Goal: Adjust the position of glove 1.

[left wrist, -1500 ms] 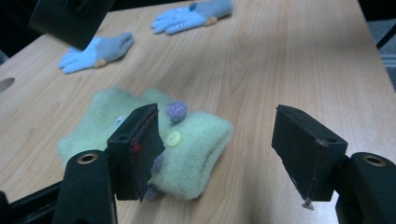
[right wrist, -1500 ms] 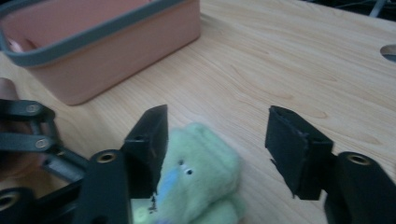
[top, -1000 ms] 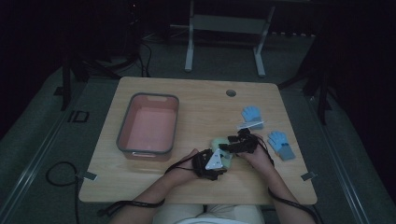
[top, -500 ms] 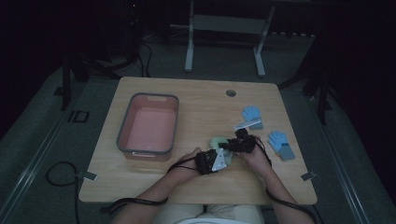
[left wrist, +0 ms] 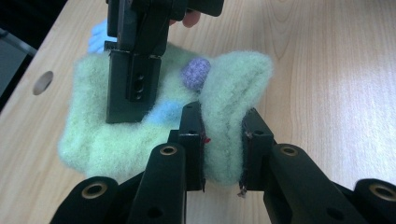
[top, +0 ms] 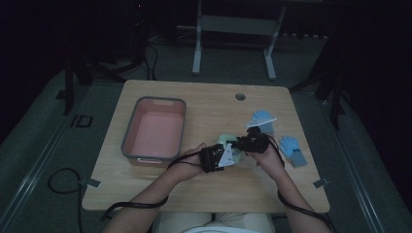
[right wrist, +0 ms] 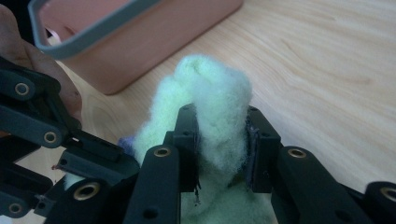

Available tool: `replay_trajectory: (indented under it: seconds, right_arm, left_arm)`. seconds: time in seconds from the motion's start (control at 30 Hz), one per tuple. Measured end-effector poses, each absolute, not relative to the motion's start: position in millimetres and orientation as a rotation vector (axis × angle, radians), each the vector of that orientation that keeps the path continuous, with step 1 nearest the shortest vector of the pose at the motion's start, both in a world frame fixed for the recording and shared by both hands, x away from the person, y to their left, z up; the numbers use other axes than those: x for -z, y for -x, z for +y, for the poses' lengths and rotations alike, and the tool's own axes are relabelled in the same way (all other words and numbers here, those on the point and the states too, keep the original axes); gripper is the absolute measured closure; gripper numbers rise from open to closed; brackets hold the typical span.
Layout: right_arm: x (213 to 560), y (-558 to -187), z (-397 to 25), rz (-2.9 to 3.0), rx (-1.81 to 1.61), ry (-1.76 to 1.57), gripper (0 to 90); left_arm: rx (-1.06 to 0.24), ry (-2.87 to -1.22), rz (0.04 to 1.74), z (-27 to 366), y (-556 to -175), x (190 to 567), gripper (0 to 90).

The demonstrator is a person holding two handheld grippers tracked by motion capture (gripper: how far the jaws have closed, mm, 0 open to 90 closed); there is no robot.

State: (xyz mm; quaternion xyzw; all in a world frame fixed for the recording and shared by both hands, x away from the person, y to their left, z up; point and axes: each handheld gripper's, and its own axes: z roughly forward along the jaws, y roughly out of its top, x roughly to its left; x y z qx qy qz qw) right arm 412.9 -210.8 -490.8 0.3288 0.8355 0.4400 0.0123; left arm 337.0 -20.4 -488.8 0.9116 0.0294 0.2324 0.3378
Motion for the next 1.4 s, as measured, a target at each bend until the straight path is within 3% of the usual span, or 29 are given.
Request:
replay_trajectory:
  seconds: [0.67, 1.4]
  right_arm:
    - [440, -427, -154, 2.573, -1.448, -0.908, 70.6]
    - [422, -436, -70, 2.603, -1.483, -0.806, 70.6]
  left_arm:
    - [-0.715, -2.404, 0.084, 35, -345, 436, 74.9]
    - [-0.779, -2.412, 0.141, 111, -342, 424, 74.9]
